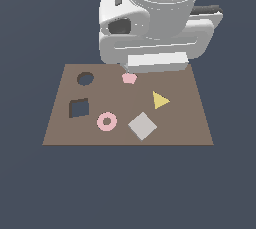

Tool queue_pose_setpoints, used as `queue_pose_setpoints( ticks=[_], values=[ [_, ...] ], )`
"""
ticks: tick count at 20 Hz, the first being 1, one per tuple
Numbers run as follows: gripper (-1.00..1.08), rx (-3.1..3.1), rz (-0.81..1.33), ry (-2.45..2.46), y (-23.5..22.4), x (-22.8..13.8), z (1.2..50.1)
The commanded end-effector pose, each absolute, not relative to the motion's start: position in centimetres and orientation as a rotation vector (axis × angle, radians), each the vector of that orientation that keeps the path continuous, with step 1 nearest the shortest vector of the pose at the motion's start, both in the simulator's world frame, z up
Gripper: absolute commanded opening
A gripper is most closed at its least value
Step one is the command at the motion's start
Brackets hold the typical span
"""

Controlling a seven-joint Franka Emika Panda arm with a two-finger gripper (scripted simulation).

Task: Insert a designated object into the corresponding slot on a board.

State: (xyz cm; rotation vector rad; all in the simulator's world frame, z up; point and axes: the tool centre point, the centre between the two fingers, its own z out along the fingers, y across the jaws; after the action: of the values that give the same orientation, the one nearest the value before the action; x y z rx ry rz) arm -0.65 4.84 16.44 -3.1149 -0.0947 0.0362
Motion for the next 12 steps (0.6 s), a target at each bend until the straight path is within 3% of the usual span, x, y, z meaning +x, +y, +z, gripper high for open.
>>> queue_pose_setpoints(
  ticks=[1,12],
  values=[
    [1.0,-3.115,0.036,-0.095,4.8,-0.6,16.4],
    [1.0,-3.111,0.032,-0.221,4.3,0.6,14.9]
  ],
)
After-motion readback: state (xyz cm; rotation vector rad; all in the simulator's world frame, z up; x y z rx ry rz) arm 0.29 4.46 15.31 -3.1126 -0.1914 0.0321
